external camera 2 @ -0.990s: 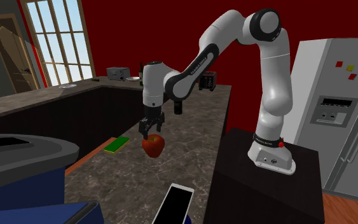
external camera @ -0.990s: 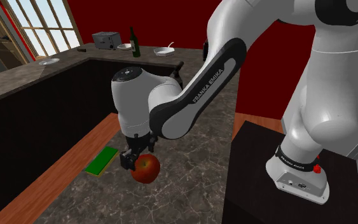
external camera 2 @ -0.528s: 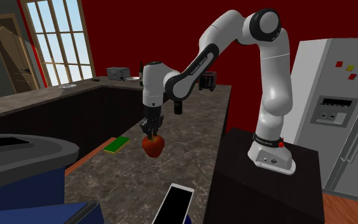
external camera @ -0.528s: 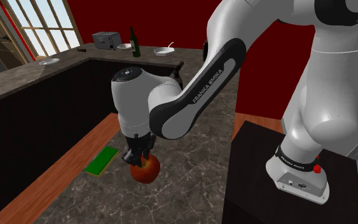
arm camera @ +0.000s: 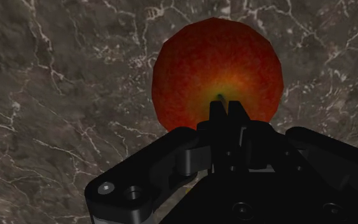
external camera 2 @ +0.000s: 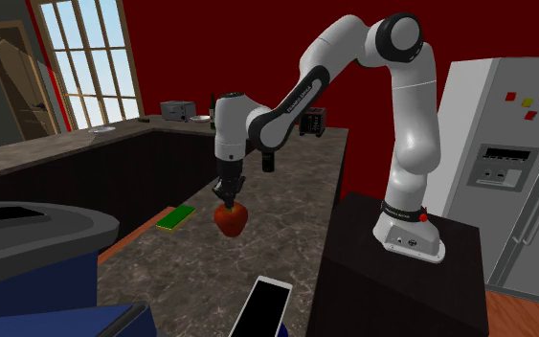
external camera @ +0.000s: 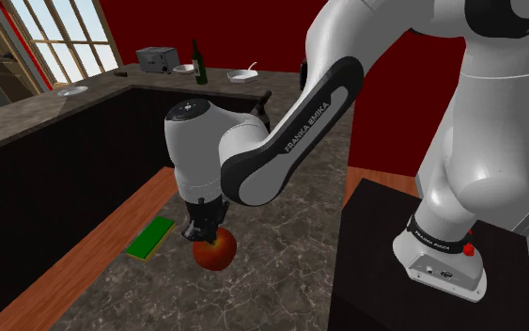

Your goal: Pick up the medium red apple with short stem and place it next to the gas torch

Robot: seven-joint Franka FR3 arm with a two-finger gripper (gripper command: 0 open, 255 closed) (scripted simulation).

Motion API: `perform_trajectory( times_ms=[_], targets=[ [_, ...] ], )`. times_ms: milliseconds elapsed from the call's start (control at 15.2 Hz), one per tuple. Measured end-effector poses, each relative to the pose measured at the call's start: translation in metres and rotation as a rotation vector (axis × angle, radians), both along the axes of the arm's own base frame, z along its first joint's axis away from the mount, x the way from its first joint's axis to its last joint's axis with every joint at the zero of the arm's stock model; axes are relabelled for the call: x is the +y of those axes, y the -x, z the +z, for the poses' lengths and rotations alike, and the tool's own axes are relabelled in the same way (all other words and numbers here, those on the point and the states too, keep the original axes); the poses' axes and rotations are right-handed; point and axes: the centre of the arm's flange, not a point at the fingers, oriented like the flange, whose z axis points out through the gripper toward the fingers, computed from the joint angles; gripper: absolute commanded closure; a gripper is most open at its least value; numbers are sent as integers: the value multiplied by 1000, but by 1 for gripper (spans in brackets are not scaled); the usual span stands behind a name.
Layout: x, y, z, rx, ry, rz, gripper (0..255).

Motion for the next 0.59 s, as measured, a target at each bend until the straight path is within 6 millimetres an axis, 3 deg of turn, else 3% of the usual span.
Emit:
perform_trajectory(
  times_ms=[594],
  targets=[
    [-1,-1,43,0,0,0,255]
  ],
)
